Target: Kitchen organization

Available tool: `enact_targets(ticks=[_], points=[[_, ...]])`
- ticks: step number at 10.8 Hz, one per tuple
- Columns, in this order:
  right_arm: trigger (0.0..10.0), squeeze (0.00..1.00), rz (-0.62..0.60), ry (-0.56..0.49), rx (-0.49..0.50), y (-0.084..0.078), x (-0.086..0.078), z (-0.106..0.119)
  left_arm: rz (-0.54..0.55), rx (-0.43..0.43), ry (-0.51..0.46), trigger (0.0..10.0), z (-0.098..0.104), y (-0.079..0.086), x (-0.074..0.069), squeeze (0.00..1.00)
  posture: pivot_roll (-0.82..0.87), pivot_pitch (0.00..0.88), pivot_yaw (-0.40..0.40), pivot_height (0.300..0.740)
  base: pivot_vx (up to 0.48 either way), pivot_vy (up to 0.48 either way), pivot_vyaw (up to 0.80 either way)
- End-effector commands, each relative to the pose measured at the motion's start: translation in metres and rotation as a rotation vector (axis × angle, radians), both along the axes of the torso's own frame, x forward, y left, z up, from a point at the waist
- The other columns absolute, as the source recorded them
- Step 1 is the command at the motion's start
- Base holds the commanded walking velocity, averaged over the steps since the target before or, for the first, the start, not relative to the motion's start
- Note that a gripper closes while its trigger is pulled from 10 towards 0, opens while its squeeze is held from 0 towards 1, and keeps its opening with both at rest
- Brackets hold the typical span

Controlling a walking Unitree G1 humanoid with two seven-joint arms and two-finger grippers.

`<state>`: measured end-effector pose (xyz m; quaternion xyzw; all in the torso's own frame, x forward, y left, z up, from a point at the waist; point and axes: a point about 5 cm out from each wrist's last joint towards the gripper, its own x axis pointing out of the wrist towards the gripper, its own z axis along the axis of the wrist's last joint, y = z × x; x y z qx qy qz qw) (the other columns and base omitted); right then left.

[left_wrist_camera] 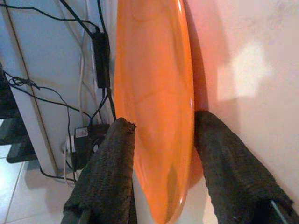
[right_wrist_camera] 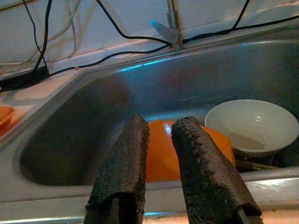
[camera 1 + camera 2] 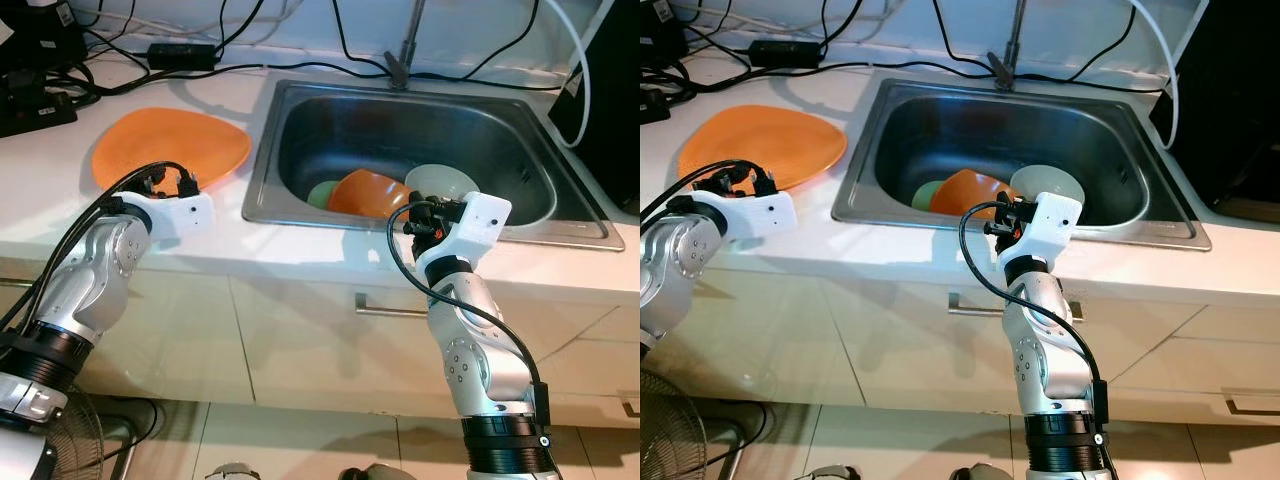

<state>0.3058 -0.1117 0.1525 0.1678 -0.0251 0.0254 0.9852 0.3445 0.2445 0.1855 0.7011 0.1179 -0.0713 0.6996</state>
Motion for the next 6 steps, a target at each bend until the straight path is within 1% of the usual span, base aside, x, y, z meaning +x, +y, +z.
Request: enact_targets(ticks=[1,6], points=[[10.0,0.0,-0.015,0.007,0.0,-0.0025,0.0008,0.0005,0.033,-0.001,0.127,0.0,-0.0308,0.006,-0.0067,0.0,0.0,0.108,-0.086,0.74,0.0,0.0,0.0],[10.0,0.0,-0.017,0.01,-0.002,-0.0028,0.0018,0.0001,0.015,0.003,0.113,0.0,-0.0299,0.0066,-0.0057,0.0,0.01,0.105,-0.086,0.74,0.0,0.0,0.0]])
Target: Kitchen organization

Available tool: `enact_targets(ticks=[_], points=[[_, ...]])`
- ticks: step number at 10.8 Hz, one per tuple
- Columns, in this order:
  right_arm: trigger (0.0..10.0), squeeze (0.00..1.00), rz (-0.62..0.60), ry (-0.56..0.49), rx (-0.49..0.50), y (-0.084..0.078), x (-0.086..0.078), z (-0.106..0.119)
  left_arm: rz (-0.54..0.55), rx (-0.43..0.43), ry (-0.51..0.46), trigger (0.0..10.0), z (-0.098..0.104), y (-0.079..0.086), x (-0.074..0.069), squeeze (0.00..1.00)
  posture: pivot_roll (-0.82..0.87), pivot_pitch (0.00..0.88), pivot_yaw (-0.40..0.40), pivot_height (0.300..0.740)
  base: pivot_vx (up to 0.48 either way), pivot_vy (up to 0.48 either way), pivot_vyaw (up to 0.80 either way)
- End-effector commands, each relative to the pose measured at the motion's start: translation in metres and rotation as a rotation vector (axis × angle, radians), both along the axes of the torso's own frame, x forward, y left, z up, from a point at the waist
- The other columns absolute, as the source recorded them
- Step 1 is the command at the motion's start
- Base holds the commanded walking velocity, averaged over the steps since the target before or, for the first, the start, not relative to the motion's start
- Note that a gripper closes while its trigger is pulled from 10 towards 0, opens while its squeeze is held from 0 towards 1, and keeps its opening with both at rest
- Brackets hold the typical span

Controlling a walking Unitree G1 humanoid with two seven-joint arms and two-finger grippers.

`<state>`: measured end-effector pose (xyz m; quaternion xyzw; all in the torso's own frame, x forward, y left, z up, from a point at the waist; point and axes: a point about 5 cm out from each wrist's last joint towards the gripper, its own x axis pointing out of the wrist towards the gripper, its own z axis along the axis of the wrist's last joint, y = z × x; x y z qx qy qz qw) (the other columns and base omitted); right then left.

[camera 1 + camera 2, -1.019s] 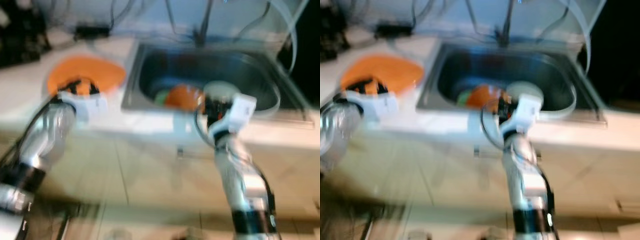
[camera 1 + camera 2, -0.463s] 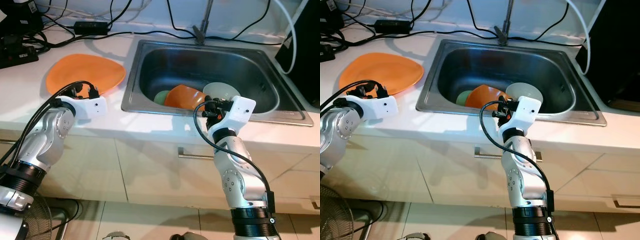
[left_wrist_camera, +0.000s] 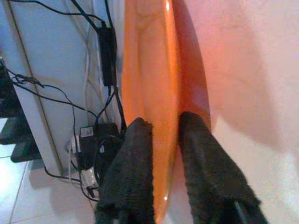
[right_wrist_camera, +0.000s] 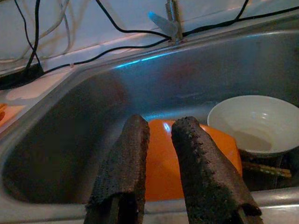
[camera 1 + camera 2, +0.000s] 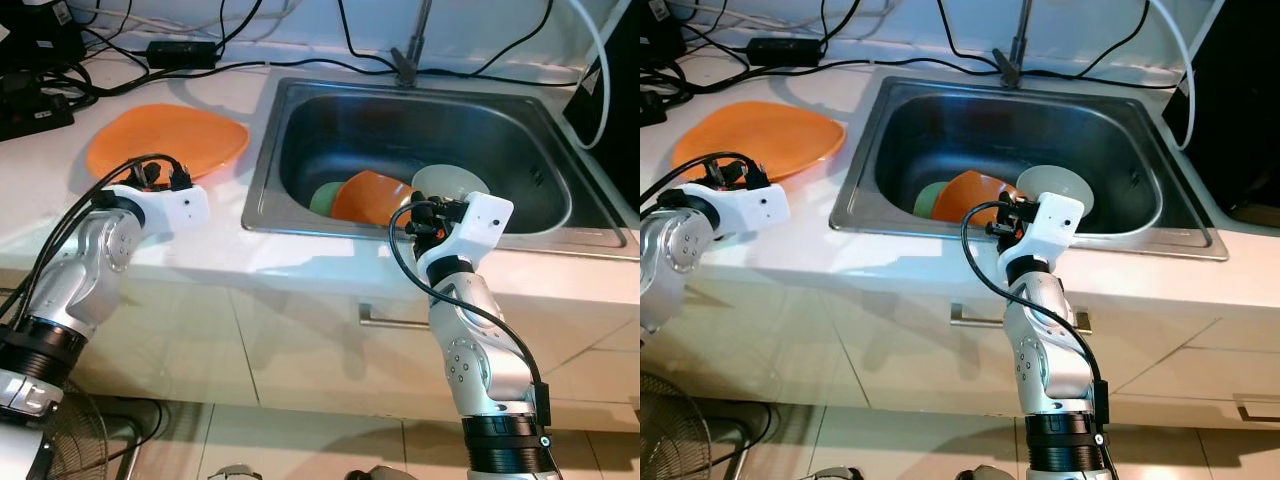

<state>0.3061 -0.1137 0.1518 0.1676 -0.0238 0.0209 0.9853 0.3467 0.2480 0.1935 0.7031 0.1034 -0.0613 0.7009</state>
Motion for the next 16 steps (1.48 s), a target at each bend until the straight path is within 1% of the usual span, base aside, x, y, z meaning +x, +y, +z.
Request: enact_targets(ticks=[1,5,7,8,10,11,12,13,14,16], points=[[10.0,0.0,-0.009,0.007,-0.003,-0.001,0.002,0.001,0.014,0.004,0.144,0.0,-0.038,0.002,-0.008,0.0,0.0,0.104,-0.086,0.74,0.0,0.0,0.0],[10.0,0.0,-0.007,0.008,-0.005,-0.001,0.003,0.001,0.0,0.014,0.114,0.0,-0.036,0.001,-0.008,0.0,0.01,0.101,-0.092,0.74,0.0,0.0,0.0],[10.0,0.0,-0.004,0.007,-0.007,-0.001,0.003,0.001,-0.002,0.022,0.053,0.0,-0.028,0.001,-0.006,0.0,0.01,0.098,-0.094,0.74,0.0,0.0,0.0],[10.0,0.0,0.003,0.0,-0.006,0.001,0.004,0.004,-0.051,0.028,-0.106,10.0,-0.004,-0.008,0.001,0.0,0.01,0.097,-0.094,0.74,0.0,0.0,0.0],[10.0,0.0,0.003,-0.019,0.006,0.0,0.009,0.012,-0.137,0.0,-0.218,10.0,0.016,-0.032,0.004,0.0,0.01,0.093,-0.095,0.74,0.0,0.0,0.0],[10.0,0.0,0.005,-0.037,0.013,0.0,0.012,0.02,-0.199,-0.024,-0.267,10.0,0.023,-0.05,0.002,0.0,0.0,0.094,-0.096,0.74,0.0,0.0,0.0],[10.0,1.0,0.017,-0.056,0.012,0.0,0.015,0.029,-0.254,-0.056,-0.304,10.0,0.028,-0.063,0.001,0.0,0.0,0.095,-0.098,0.74,0.0,0.0,0.0],[10.0,1.0,0.024,-0.069,0.02,0.001,0.017,0.034,-0.286,-0.073,-0.313,10.0,0.027,-0.069,0.002,0.0,0.0,0.096,-0.1,0.74,0.0,0.0,0.0],[10.0,1.0,0.045,-0.092,0.058,0.005,0.021,0.046,-0.354,-0.106,-0.329,10.0,0.032,-0.098,-0.003,0.0,0.0,0.096,-0.101,0.74,0.0,0.0,0.0],[10.0,1.0,0.091,-0.11,0.124,0.011,0.024,0.058,-0.41,-0.141,-0.33,10.0,0.034,-0.117,-0.006,0.0,0.0,0.095,-0.098,0.74,0.0,0.0,0.0]])
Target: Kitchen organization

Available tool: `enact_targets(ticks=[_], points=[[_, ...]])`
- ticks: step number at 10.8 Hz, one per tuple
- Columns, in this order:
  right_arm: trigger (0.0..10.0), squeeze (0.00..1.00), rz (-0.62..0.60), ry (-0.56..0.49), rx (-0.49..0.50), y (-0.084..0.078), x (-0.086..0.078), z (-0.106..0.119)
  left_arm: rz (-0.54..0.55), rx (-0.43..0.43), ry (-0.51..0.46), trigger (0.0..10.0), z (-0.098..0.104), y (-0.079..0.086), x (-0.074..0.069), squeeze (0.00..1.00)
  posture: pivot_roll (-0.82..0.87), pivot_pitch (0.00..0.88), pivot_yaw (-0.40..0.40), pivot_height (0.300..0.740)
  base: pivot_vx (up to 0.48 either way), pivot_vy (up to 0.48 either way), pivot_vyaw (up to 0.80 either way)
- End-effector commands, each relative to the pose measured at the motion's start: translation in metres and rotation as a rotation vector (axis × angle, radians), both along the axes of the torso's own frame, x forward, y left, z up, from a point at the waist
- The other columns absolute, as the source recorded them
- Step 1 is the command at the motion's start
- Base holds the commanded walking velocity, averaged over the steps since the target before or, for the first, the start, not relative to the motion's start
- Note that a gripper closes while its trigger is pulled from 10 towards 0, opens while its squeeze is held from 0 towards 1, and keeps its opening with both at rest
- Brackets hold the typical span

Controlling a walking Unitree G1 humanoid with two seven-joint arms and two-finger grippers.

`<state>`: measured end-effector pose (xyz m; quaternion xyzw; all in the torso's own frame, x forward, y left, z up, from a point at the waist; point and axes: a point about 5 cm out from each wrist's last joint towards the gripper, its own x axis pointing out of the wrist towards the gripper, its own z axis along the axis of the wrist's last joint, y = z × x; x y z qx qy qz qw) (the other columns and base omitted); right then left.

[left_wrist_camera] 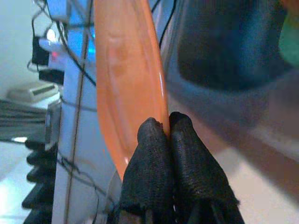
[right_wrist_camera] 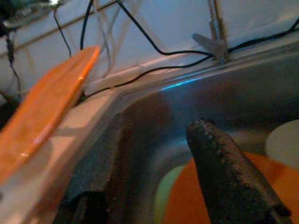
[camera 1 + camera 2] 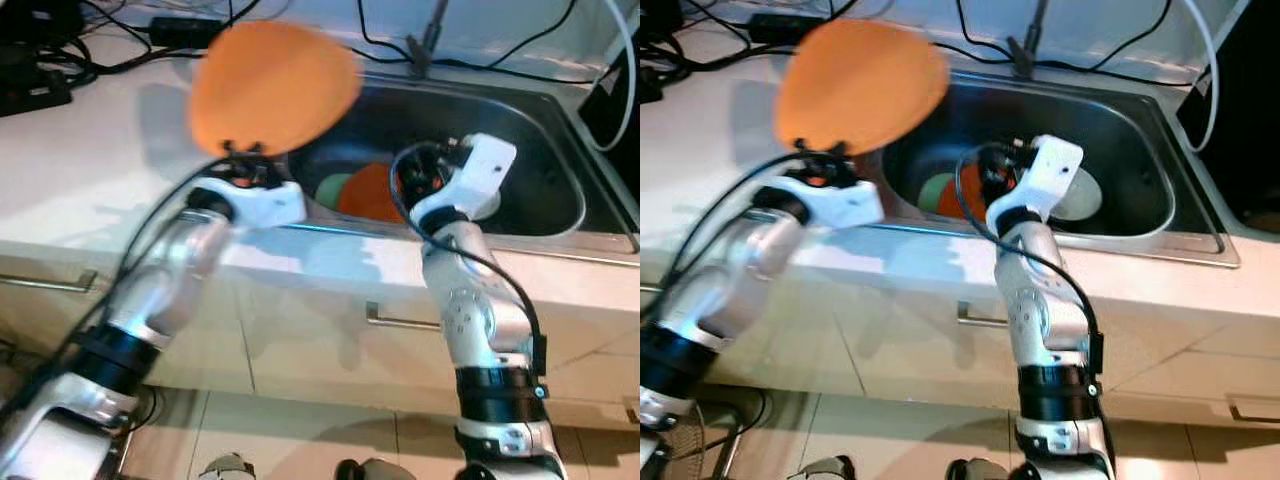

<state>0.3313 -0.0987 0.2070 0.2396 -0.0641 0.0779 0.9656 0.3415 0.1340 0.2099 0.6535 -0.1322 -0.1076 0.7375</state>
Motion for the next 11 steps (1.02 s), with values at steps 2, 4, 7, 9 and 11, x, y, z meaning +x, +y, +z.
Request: enact_targets(ticks=[2,4,7,9,11], points=[[10.0,1.0,0.035,-0.007,0.111,0.0,-0.001,0.011,-0.063,-0.006,-0.057,10.0,0.017,-0.019,-0.001,0.0,0.0,0.097,-0.099,0.74,0.0,0.0,0.0],[10.0,1.0,0.081,-0.001,0.221,0.003,-0.001,0.016,-0.074,-0.003,-0.047,10.0,0.015,-0.023,-0.002,0.0,0.0,0.096,-0.097,0.74,0.0,0.0,0.0],[10.0,0.0,0.142,0.005,0.308,0.009,-0.001,0.021,-0.136,0.018,-0.029,10.0,0.012,-0.034,-0.005,0.0,0.0,0.094,-0.097,0.74,0.0,0.0,0.0],[10.0,0.0,0.159,0.012,0.328,0.011,-0.001,0.021,-0.189,0.027,-0.015,10.0,0.01,-0.041,-0.01,0.0,0.01,0.09,-0.1,0.74,0.0,0.0,0.0],[10.0,0.0,0.169,0.019,0.337,0.012,0.0,0.019,-0.249,0.033,-0.001,10.0,0.008,-0.051,-0.015,0.0,0.01,0.083,-0.101,0.74,0.0,0.0,0.0]])
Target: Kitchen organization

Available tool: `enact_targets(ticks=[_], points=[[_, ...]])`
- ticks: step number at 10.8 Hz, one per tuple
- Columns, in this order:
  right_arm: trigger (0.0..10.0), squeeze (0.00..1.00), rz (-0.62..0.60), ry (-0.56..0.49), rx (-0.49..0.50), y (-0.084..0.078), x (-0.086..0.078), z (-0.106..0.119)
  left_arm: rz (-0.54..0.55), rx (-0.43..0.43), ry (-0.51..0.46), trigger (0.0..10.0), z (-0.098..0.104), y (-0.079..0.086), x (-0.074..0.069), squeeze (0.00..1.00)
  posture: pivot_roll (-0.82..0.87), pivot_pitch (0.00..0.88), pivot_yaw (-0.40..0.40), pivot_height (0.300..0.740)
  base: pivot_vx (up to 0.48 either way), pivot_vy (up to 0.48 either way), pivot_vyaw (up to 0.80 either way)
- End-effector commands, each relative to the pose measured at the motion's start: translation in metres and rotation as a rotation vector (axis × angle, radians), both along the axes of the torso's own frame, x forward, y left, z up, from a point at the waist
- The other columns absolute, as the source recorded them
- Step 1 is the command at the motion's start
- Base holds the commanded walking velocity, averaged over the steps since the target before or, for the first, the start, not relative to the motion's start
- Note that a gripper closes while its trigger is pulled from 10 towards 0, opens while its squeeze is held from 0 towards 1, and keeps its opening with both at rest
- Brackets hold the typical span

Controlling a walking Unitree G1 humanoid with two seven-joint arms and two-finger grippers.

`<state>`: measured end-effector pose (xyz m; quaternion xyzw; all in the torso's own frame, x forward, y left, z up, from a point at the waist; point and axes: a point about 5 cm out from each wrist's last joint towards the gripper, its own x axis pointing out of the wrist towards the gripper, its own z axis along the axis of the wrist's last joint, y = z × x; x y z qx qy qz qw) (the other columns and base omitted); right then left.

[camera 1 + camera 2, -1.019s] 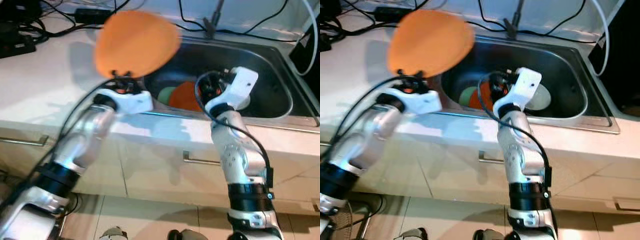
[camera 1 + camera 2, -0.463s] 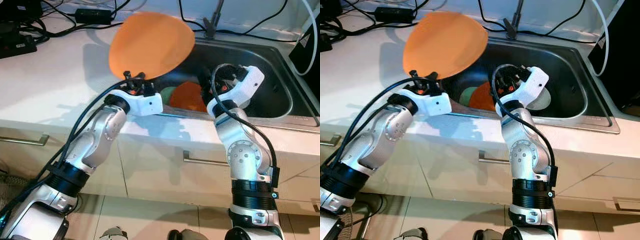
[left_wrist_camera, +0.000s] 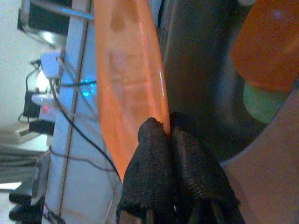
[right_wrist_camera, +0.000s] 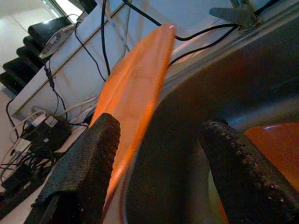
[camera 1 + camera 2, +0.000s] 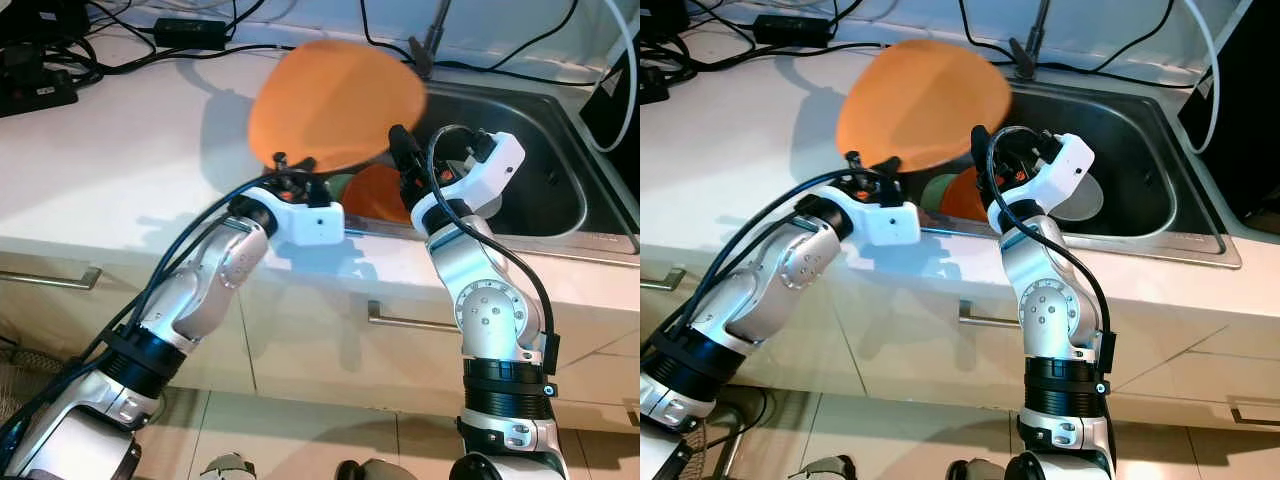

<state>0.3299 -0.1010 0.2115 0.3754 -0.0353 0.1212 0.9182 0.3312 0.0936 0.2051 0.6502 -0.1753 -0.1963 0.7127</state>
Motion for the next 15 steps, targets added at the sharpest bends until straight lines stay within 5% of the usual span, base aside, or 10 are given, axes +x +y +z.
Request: enact_targets(ticks=[1,4,5,6,15], points=[[10.0,0.0,0.043,-0.032,0.066,0.0144,0.0009,0.0148,-0.066,-0.014,-0.044,10.0,0.0121,-0.0121,-0.0059,0.0,0.01,0.083,-0.101,0.74,0.0,0.0,0.0],[10.0,0.0,0.044,-0.023,0.069,0.0143,0.002,0.0127,-0.096,-0.022,-0.05,10.0,0.0134,-0.0165,-0.0087,0.0,0.01,0.08,-0.103,0.74,0.0,0.0,0.0],[2.0,0.0,0.041,-0.023,0.072,0.0135,0.0023,0.0125,-0.099,-0.022,-0.049,10.0,0.013,-0.0162,-0.0095,0.0,0.02,0.082,-0.104,0.74,0.0,0.0,0.0],[0.0,0.0,0.037,-0.022,0.079,0.013,0.0023,0.0123,-0.097,-0.023,-0.047,10.0,0.0125,-0.0151,-0.0097,0.0,0.02,0.082,-0.104,0.74,0.0,0.0,0.0],[0.0,0.0,0.027,-0.007,0.107,0.01,0.0028,0.0105,-0.1,-0.021,-0.039,10.0,0.0114,-0.0154,-0.0089,0.0,0.01,0.097,-0.105,0.74,0.0,0.0,0.0]])
